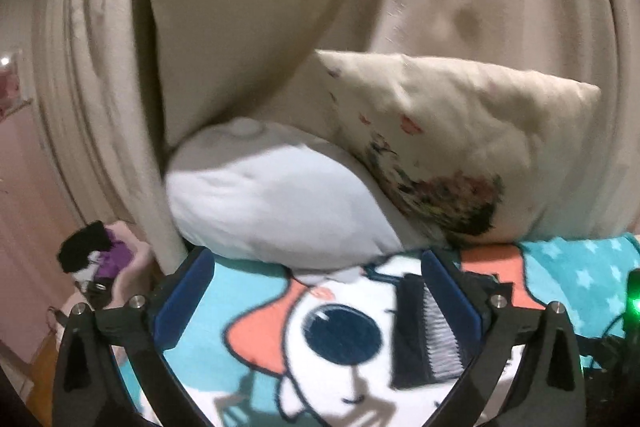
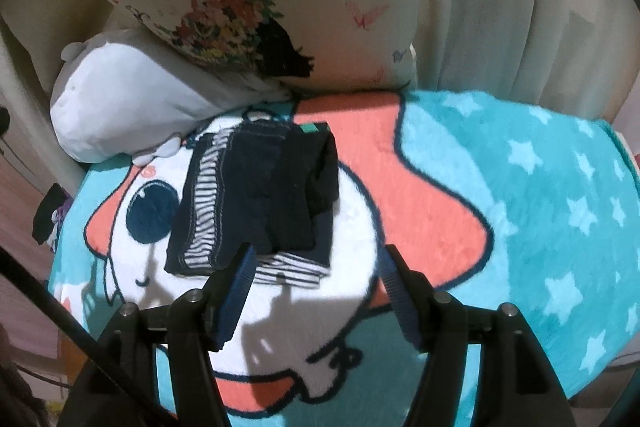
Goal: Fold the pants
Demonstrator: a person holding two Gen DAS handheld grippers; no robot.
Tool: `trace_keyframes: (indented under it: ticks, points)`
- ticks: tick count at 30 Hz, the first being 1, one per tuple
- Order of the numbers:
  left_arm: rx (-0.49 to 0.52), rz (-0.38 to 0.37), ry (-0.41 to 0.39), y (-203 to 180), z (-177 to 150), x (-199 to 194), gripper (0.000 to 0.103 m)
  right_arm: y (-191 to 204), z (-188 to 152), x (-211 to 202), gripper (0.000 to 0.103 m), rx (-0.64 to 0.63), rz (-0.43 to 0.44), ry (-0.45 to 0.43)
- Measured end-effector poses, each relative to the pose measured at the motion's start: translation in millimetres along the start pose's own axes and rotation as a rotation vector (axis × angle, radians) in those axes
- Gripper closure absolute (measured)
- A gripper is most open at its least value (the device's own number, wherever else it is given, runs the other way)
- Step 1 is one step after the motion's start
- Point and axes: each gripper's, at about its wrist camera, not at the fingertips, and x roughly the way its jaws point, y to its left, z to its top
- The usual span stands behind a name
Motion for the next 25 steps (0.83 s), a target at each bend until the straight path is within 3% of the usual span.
trace_keyframes:
  ticks: [4, 7, 10, 15, 20, 25]
  points:
    - [0.016, -0.009, 0.032, -1.0, 3.7, 9.8, 0.000, 7.6, 6.6, -2.5, 0.032, -0.028, 0.005, -0.006]
    - [0.055, -0.021, 0.131, -9.4, -9.4, 23.8, 0.000, 12.0, 8.8, -0.8, 0.031, -0.037, 0.012, 0.001]
    - [0.110, -0.089, 0.261, -22.2, -30.7, 41.4, 0.000, 14.2, 5.2, 5.3, 0.031, -0.043, 0.007, 0.026]
    - [0.191, -0.156, 0.406, -39.6, -67.4, 64.6, 0.000, 7.5, -3.8, 22.4, 0.030, -0.016, -0.023, 0.093]
    - [0.192, -0.218, 0.487, -42.5, -86.9, 75.4, 0.000, 6.9, -11.3, 36.7, 0.030, -0.025, -0.036, 0.144]
    - [0.177, -0.238, 0.519, -37.8, -90.4, 81.9, 0.000, 12.1, -14.4, 46.7, 0.030, -0.038, -0.034, 0.175]
